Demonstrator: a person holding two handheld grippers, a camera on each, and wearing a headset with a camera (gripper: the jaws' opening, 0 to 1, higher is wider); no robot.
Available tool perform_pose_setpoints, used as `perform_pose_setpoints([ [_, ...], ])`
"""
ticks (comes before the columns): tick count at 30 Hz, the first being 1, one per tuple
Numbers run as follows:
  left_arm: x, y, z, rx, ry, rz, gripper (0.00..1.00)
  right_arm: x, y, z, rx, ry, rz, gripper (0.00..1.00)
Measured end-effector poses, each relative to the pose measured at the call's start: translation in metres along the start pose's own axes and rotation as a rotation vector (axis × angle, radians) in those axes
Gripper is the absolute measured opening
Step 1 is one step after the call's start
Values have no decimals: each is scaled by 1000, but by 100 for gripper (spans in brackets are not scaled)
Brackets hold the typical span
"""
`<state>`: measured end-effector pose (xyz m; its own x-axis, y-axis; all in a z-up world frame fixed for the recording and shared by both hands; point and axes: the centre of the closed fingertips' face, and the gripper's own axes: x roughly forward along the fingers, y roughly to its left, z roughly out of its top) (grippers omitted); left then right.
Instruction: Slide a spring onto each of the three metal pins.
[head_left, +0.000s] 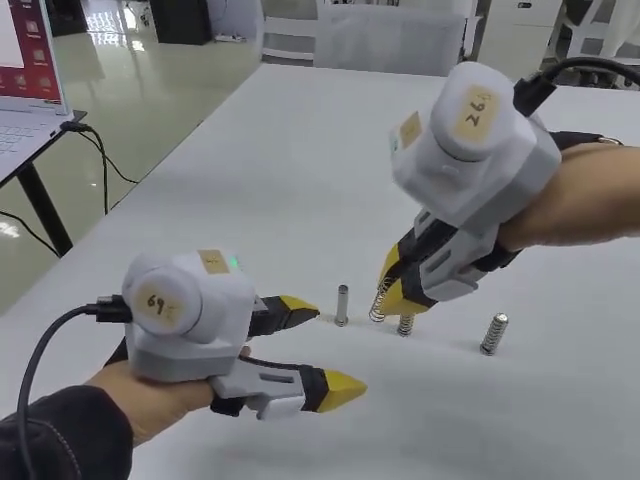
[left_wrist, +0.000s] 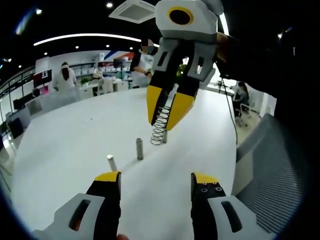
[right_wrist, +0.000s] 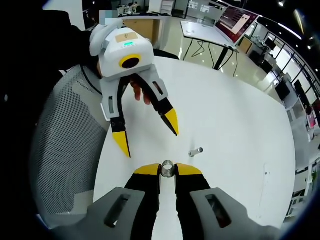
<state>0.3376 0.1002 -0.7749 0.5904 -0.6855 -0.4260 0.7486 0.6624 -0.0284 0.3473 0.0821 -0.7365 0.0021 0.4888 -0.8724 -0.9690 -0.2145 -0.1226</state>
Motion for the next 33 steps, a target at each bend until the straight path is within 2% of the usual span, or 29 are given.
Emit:
perform_pose_setpoints([
  [8, 0, 1, -1, -2, 6, 4, 53, -2, -13, 1, -4, 10, -19, 8],
  [15, -1, 4, -1, -8, 5, 14, 55, -1, -30, 2, -5, 11, -34, 8],
  [22, -2, 6, 0, -15, 0, 24, 56, 0, -35, 5, -9, 17, -44, 8],
  [33, -3, 8, -1, -23, -1, 29, 58, 14, -47, 7, -7, 28, -54, 8],
])
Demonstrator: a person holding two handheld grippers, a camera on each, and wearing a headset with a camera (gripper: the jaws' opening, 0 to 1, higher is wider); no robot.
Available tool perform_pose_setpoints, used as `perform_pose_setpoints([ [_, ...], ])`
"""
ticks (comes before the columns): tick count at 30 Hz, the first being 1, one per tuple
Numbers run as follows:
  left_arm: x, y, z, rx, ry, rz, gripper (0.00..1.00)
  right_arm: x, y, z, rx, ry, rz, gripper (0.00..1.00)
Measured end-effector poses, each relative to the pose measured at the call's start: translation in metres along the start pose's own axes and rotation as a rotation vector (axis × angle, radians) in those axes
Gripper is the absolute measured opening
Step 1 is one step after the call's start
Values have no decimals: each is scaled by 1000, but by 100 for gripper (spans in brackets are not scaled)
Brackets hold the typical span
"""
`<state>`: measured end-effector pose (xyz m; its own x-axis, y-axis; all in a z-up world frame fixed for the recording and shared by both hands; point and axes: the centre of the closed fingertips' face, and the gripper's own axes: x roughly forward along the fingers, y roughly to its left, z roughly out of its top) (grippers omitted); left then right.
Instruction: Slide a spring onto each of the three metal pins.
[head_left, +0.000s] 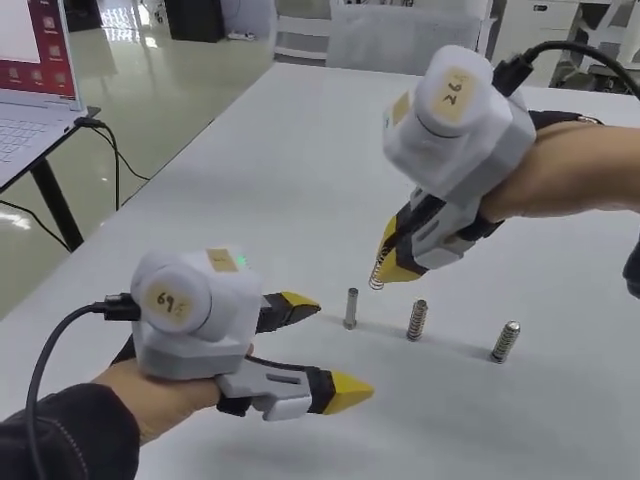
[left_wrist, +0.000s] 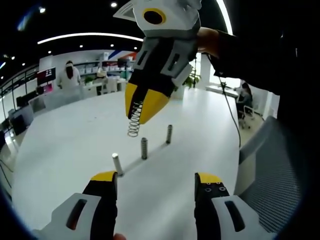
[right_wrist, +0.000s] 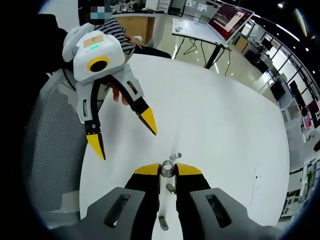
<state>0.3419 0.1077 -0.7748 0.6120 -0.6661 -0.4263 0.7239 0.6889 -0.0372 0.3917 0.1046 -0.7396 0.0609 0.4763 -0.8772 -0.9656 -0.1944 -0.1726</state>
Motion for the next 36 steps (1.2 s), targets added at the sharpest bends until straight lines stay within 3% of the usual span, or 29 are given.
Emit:
perform_pose_setpoints([
  [19, -1, 3, -4, -6, 8, 8, 58, 27, -21, -1, 28, 10, 27, 8],
  [36, -1, 4, -6, -12, 15, 14, 58, 49, -24, -6, 49, 24, 53, 8],
])
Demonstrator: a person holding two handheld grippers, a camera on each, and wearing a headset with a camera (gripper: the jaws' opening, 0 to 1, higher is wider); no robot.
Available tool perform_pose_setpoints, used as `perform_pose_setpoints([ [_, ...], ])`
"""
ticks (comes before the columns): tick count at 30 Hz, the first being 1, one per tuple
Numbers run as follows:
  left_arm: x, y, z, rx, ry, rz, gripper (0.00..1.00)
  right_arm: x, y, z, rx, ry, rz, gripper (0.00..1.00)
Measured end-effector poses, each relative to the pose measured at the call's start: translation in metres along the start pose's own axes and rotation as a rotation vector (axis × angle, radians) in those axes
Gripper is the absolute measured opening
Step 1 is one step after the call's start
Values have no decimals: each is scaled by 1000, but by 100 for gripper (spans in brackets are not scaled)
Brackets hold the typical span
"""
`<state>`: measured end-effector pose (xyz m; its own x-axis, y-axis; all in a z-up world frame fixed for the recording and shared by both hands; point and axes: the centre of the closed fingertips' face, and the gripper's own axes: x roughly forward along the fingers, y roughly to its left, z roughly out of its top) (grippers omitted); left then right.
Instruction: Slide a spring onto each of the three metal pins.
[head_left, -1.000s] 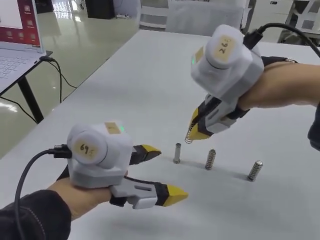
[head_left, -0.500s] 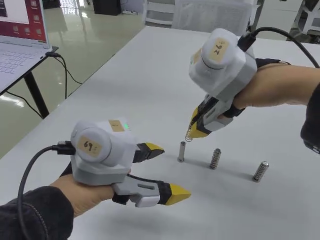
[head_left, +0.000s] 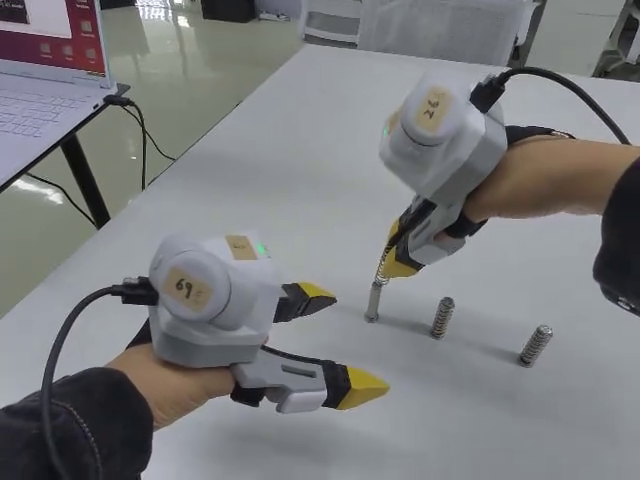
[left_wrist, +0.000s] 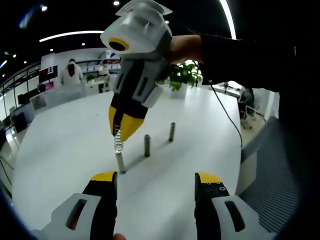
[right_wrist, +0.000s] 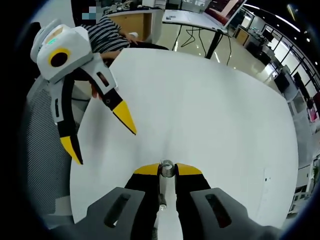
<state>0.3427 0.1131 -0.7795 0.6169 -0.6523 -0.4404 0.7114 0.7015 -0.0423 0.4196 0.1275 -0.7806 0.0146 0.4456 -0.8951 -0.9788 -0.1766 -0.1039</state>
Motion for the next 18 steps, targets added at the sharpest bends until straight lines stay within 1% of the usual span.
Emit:
perform_pose_setpoints([
  [8, 0, 1, 0, -3, 1, 2, 57, 2, 1, 1, 2, -3, 9, 8],
  [18, 0, 3, -2, -6, 5, 3, 57, 10, 3, -1, -2, 14, 19, 8],
])
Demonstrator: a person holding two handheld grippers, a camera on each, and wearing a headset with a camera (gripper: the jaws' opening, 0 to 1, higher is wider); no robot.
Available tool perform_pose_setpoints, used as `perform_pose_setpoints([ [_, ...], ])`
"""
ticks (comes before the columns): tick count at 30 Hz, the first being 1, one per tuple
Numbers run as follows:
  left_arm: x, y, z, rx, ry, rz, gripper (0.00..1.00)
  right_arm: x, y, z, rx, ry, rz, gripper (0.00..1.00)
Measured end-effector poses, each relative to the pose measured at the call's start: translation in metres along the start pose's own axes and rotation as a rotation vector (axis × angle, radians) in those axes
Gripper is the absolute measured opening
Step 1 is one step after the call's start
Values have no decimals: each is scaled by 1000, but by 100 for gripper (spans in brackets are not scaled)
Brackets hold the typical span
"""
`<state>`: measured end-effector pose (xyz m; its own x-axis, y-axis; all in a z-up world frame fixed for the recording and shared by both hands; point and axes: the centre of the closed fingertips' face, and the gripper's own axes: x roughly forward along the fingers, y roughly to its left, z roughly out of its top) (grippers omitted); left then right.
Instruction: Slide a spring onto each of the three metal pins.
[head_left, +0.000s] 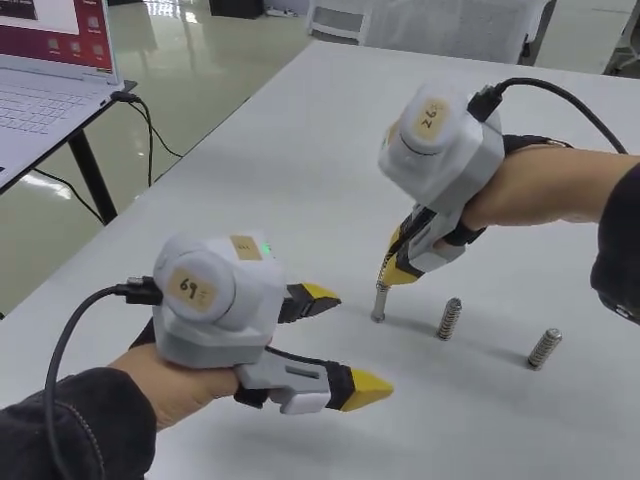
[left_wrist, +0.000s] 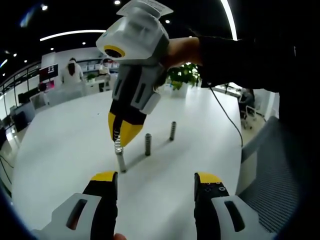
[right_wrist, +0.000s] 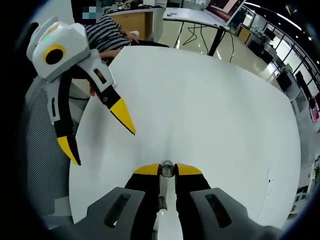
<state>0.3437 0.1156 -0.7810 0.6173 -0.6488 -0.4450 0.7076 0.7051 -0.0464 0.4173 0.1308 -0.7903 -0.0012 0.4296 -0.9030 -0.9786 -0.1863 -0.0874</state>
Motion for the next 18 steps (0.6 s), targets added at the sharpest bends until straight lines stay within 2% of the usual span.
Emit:
perform_pose_setpoints([
  [9, 0, 0, -1, -1, 3, -1, 57, 8, 3, -6, 8, 21, 4, 8],
  [18, 1, 0, -1, -1, 7, -2, 57, 23, 3, -12, 27, 25, 16, 8],
])
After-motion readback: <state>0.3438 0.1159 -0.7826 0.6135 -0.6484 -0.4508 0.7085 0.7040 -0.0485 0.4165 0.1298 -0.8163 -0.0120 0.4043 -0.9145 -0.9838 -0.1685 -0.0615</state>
